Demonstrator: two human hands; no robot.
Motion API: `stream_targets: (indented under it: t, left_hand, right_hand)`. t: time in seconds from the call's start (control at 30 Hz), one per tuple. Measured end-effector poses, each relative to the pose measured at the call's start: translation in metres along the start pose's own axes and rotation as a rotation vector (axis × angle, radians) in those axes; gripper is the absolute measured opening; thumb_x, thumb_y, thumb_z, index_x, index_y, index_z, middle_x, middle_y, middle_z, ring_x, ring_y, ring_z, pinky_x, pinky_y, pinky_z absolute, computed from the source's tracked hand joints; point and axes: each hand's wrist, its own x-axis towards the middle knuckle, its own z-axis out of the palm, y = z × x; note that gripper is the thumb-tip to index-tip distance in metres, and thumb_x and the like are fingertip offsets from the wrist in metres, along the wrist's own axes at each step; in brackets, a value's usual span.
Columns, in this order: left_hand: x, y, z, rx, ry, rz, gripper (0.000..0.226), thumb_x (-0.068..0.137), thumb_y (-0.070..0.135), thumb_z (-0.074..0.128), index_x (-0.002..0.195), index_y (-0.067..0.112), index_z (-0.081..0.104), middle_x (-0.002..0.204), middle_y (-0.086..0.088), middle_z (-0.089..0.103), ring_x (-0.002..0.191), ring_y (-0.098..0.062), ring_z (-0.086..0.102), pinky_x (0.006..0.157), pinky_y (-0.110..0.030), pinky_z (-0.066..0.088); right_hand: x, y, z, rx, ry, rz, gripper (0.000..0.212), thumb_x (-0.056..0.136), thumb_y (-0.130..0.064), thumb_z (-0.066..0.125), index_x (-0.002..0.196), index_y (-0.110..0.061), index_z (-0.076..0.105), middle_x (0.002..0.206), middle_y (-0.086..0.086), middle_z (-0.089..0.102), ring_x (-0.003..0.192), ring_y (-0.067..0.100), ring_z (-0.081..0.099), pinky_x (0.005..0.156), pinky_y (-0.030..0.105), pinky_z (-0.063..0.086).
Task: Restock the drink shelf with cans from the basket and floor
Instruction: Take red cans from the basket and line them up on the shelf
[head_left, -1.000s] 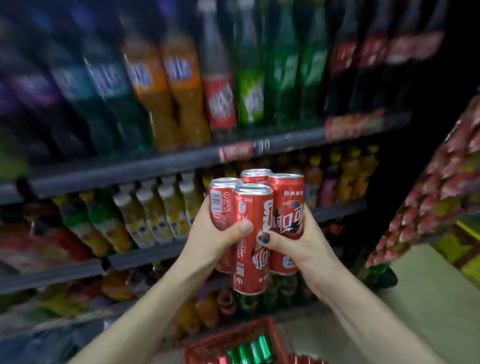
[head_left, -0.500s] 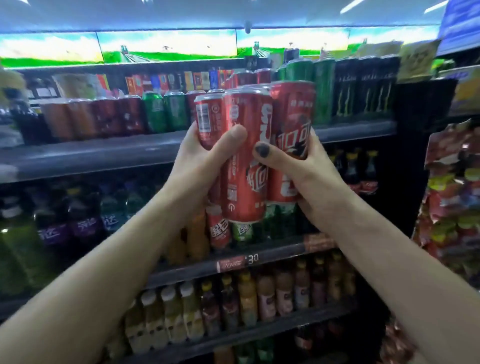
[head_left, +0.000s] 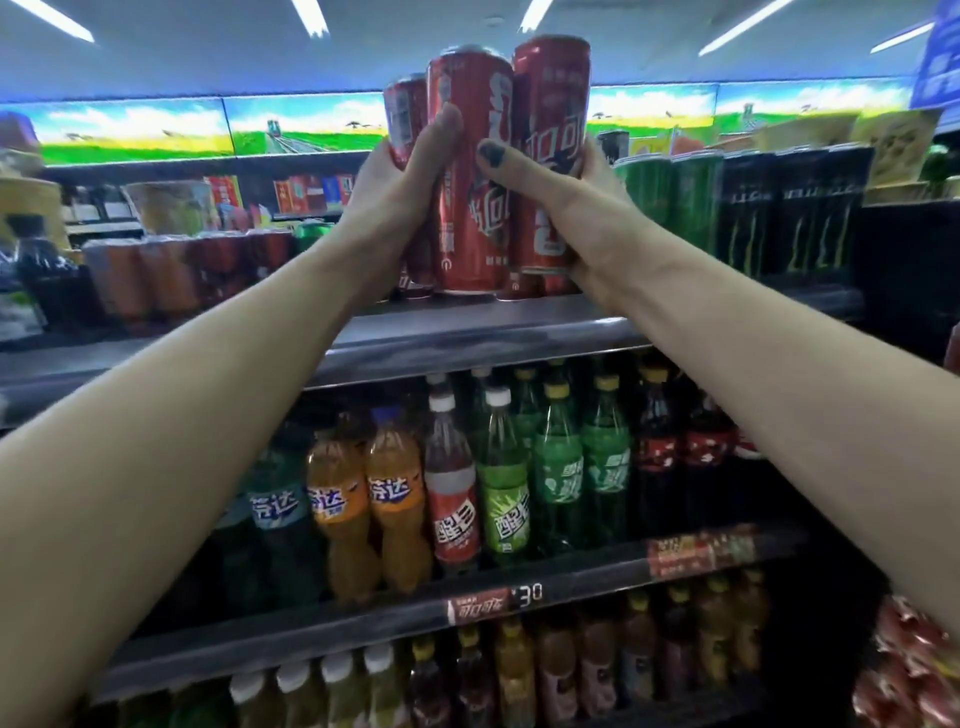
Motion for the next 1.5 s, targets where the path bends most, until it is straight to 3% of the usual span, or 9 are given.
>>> stream_targets:
  t: [0.2, 0.37, 0.5, 0.6, 0.73, 0.83, 0.97, 1.27, 1.5]
  left_hand:
    - [0.030, -0.039, -0.011, 0.035, -0.048, -0.034, 0.105, 0.064, 0.080, 0.073, 0.138, 0.007, 0.057, 0.118, -0.012, 0.078, 0.108, -0.029, 0.077, 0.095, -0.047, 0.061]
    - [0.056, -0.075, -0.012, 0.046, -0.046, -0.067, 0.066, 0.090, 0.063, 0.058, 0.127, 0.008, 0.064, 0.105, -0.006, 0.081, 0.099, -0.026, 0.079, 0.087, -0.041, 0.063]
    - [0.071, -0.101, -0.021, 0.025, -0.130, -0.194, 0.117, 0.069, 0.090, 0.069, 0.152, 0.011, 0.043, 0.131, -0.013, 0.072, 0.116, -0.033, 0.073, 0.104, -0.055, 0.054]
    - [0.071, -0.101, -0.020, 0.003, -0.203, -0.198, 0.133, 0.059, 0.090, 0.073, 0.157, 0.010, 0.031, 0.134, -0.014, 0.070, 0.119, -0.033, 0.071, 0.106, -0.055, 0.053]
    - [0.064, -0.090, -0.011, -0.001, -0.261, -0.151, 0.118, 0.068, 0.083, 0.072, 0.153, 0.009, 0.036, 0.131, -0.014, 0.072, 0.120, -0.030, 0.071, 0.104, -0.051, 0.056]
    - [0.063, -0.091, -0.011, 0.015, -0.243, -0.175, 0.077, 0.099, 0.060, 0.050, 0.155, 0.012, 0.029, 0.125, -0.004, 0.073, 0.116, -0.021, 0.073, 0.106, -0.049, 0.055]
    - [0.059, -0.090, -0.012, 0.017, -0.200, -0.188, 0.072, 0.106, 0.051, 0.044, 0.159, 0.013, 0.015, 0.115, 0.007, 0.071, 0.105, -0.010, 0.076, 0.101, -0.042, 0.057]
    - [0.066, -0.099, -0.014, -0.111, -0.246, -0.173, 0.079, 0.095, 0.055, 0.057, 0.156, 0.009, 0.033, 0.132, -0.015, 0.071, 0.119, -0.030, 0.071, 0.102, -0.052, 0.057]
    - [0.073, -0.114, -0.015, -0.104, -0.247, -0.196, 0.132, 0.072, 0.070, 0.084, 0.161, 0.003, 0.013, 0.131, -0.017, 0.071, 0.118, -0.033, 0.072, 0.105, -0.059, 0.053]
  right_hand:
    - [0.032, 0.033, -0.004, -0.008, 0.032, 0.035, 0.075, 0.078, -0.024, 0.091, 0.138, -0.011, 0.048, 0.126, 0.014, 0.072, 0.111, 0.029, 0.074, 0.095, 0.054, 0.059]
    - [0.047, 0.052, -0.012, -0.048, 0.076, 0.066, 0.067, 0.081, -0.023, 0.089, 0.134, -0.014, 0.050, 0.123, 0.009, 0.073, 0.108, 0.023, 0.075, 0.095, 0.049, 0.060]
    - [0.054, 0.059, -0.018, -0.115, 0.080, 0.098, 0.072, 0.078, -0.031, 0.090, 0.134, -0.016, 0.048, 0.123, 0.006, 0.073, 0.108, 0.020, 0.075, 0.097, 0.047, 0.060]
    - [0.057, 0.059, -0.022, -0.166, 0.088, 0.105, 0.078, 0.073, -0.040, 0.093, 0.133, -0.020, 0.048, 0.123, 0.003, 0.073, 0.110, 0.018, 0.074, 0.099, 0.046, 0.058]
    - [0.057, 0.060, -0.023, -0.194, 0.091, 0.098, 0.089, 0.067, -0.047, 0.095, 0.138, -0.019, 0.048, 0.126, 0.002, 0.072, 0.112, 0.018, 0.073, 0.099, 0.047, 0.058]
    - [0.056, 0.061, -0.024, -0.183, 0.086, 0.117, 0.080, 0.074, -0.041, 0.092, 0.137, -0.019, 0.047, 0.125, 0.002, 0.072, 0.110, 0.015, 0.073, 0.096, 0.044, 0.060]
    - [0.055, 0.063, -0.022, -0.147, 0.095, 0.148, 0.077, 0.077, -0.036, 0.090, 0.137, -0.018, 0.046, 0.126, 0.004, 0.071, 0.108, 0.016, 0.074, 0.093, 0.044, 0.062]
    - [0.058, 0.062, -0.032, -0.039, -0.003, 0.255, 0.076, 0.084, -0.029, 0.086, 0.145, -0.013, 0.044, 0.126, 0.013, 0.073, 0.108, 0.029, 0.075, 0.089, 0.053, 0.062]
    - [0.058, 0.067, -0.041, -0.260, -0.037, 0.187, 0.072, 0.087, -0.050, 0.078, 0.146, -0.022, 0.048, 0.132, -0.001, 0.071, 0.120, 0.016, 0.069, 0.104, 0.046, 0.055]
